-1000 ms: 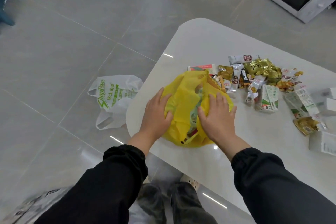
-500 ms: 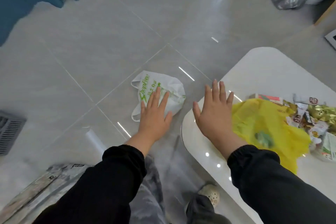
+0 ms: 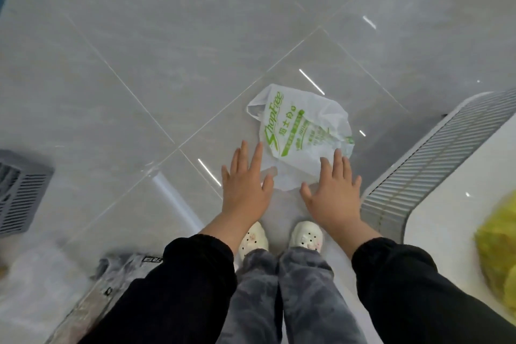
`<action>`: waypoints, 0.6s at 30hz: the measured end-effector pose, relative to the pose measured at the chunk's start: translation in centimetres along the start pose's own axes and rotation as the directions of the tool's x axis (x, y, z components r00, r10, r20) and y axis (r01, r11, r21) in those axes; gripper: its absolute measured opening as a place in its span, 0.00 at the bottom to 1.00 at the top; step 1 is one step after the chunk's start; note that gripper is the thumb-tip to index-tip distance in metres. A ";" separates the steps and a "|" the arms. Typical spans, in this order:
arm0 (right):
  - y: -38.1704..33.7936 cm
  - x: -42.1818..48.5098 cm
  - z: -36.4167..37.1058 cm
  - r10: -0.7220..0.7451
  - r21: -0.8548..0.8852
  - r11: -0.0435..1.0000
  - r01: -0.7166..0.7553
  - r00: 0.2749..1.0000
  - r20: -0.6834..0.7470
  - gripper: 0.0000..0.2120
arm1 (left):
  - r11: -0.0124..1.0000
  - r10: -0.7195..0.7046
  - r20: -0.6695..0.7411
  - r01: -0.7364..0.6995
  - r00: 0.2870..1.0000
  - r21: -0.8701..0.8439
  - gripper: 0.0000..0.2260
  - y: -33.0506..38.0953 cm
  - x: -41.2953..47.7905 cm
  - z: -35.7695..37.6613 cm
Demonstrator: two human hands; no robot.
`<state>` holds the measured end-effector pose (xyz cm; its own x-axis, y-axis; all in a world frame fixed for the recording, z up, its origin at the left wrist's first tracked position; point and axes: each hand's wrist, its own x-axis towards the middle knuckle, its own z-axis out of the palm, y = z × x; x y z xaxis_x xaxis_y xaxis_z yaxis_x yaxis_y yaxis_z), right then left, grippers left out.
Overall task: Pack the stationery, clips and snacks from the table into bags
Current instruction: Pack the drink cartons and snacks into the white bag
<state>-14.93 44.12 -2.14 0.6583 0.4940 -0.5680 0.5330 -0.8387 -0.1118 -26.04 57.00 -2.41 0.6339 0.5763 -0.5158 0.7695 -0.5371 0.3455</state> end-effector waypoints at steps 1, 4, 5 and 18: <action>-0.1 1.2 1.4 -0.003 -0.015 1.000 0.004 1.000 0.012 0.33 | 1.000 -0.018 0.014 0.018 1.000 -0.009 0.28 -0.8 1.0 1.4; 0.3 5.7 5.7 -0.036 -0.068 0.997 0.038 0.999 0.023 0.36 | 0.998 -0.046 0.043 0.048 0.998 -0.035 0.28 -2.9 4.3 5.8; 0.5 7.3 7.2 -0.052 -0.092 0.994 0.054 0.998 0.025 0.37 | 0.998 -0.043 0.054 0.045 0.998 -0.038 0.28 -3.4 5.6 7.1; 5.4 23.5 19.3 -0.214 -0.435 0.867 0.244 0.970 0.117 0.14 | 0.997 0.069 0.145 -0.064 0.987 -0.033 0.33 -5.7 19.3 19.6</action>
<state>-6.82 46.74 -31.78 0.4623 0.6316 -0.6224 0.8537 -0.5068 0.1199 -19.71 59.10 -29.70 0.6672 0.4428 -0.5990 0.7293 -0.5522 0.4041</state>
